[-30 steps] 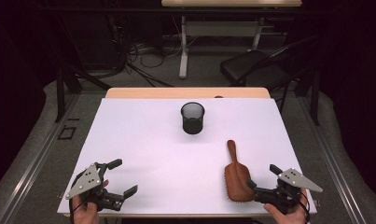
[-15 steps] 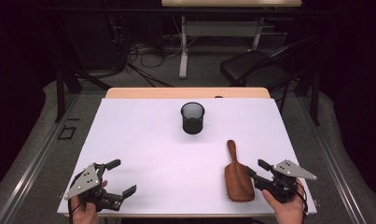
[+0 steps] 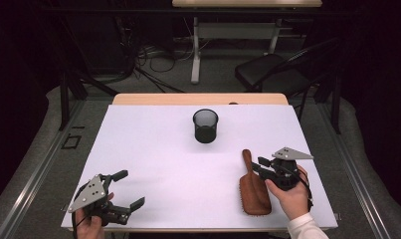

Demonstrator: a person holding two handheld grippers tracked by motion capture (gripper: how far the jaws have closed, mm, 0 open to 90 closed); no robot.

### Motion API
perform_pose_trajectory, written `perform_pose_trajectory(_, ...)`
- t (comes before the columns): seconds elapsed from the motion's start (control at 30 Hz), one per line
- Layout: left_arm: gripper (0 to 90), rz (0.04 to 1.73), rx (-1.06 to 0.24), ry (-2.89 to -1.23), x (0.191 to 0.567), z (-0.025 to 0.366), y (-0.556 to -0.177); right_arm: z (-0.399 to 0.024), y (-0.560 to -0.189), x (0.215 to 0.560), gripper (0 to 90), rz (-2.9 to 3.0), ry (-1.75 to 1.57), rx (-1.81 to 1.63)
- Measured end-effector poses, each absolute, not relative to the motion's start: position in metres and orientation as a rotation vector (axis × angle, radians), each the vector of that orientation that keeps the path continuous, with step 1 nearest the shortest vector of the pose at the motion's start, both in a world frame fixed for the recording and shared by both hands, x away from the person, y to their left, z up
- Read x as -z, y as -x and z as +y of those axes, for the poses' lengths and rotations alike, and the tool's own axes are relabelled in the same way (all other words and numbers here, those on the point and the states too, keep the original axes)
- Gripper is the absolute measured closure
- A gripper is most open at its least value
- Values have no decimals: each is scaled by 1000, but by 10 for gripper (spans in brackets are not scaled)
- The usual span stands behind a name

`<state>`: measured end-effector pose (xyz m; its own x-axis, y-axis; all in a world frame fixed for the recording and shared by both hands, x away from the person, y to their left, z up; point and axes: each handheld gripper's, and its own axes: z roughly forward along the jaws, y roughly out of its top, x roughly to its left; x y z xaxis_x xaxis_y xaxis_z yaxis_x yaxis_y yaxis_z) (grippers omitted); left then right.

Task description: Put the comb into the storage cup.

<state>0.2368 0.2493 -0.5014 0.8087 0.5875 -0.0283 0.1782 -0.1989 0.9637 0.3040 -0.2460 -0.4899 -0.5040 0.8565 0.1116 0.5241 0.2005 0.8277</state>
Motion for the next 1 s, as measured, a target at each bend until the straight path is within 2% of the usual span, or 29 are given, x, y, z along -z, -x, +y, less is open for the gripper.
perform_pose_trajectory(0.37, 2, 600, -415, -1766, 502, 249, -237, -233, -330, 489, 786, 2188, -1320, -1120)
perform_pose_trajectory(0.57, 2, 597, -409, -1766, 502, 250, -238, -226, -346, 494, 894, 2242, -1333, -1062)
perform_pose_trajectory(1.0, 3, 596, -408, -1773, 503, 250, -238, -207, -373, 514, 900, 2397, -1331, -870)
